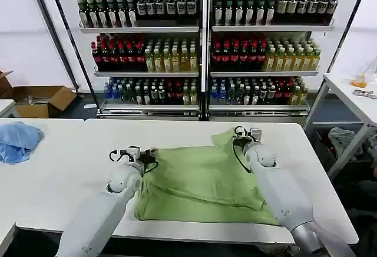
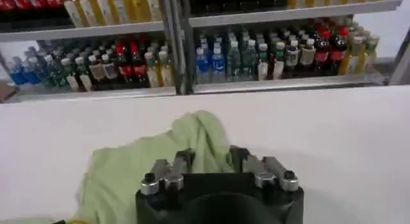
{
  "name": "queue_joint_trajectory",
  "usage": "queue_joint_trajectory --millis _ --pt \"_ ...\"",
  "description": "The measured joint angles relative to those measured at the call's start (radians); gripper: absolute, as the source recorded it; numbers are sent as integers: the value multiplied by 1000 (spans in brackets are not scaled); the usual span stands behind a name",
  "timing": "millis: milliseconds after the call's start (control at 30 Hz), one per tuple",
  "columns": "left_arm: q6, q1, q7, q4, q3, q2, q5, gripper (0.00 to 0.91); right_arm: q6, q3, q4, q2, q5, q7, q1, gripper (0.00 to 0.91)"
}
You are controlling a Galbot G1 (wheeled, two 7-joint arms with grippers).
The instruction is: Fold and organize the clothes.
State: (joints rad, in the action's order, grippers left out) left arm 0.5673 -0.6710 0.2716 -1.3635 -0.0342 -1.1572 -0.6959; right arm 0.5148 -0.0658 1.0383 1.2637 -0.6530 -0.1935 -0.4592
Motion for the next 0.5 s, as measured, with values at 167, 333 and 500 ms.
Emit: queue_joint_trajectory --millis 167,333,500 --pt "-11 -17 -10 -21 -19 11 -33 50 -16 -6 50 -15 -3 0 -24 0" --pt "-21 -43 -19 -71 -42 32 -73 50 -21 -25 141 -38 -13 -2 -67 0" --pt "-28 -79 -25 -153 -71 61 -114 50 -24 -54 261 -68 -22 -9 -130 0"
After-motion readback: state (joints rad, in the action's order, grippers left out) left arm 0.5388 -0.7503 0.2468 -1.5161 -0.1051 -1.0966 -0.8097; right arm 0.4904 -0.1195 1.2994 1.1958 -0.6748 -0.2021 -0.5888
